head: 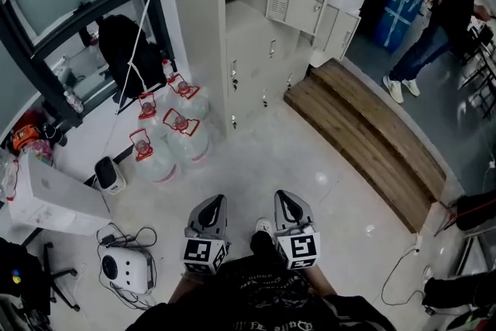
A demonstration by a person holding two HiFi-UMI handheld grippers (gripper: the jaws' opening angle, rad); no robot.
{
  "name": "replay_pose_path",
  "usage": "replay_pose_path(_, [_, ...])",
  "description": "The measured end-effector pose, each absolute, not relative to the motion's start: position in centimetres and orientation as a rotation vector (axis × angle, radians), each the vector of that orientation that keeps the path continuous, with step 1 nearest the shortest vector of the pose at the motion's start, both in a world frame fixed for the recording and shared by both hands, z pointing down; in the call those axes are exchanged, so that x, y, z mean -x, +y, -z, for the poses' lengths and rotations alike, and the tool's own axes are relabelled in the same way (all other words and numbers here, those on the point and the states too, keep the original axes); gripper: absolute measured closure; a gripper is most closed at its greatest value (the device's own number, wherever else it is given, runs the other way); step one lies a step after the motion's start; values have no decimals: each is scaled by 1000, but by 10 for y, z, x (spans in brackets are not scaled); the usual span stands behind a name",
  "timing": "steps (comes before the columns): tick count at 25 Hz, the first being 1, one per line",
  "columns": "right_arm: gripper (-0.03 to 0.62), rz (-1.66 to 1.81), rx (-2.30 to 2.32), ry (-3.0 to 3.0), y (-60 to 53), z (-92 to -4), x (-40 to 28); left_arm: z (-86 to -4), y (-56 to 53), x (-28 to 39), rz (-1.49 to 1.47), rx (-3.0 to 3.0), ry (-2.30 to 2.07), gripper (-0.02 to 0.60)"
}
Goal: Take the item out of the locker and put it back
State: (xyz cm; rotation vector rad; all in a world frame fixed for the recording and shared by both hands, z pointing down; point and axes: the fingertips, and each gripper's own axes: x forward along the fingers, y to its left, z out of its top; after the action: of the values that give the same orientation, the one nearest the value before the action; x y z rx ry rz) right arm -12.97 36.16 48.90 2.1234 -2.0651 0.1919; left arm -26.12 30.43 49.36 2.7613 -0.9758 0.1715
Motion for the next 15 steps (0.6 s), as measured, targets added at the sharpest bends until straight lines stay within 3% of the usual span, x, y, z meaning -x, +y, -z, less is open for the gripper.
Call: replay_pose_path(15, [589, -150, -2022, -2179, 262, -476, -9, -480, 219, 134, -182, -2740, -1160, 574])
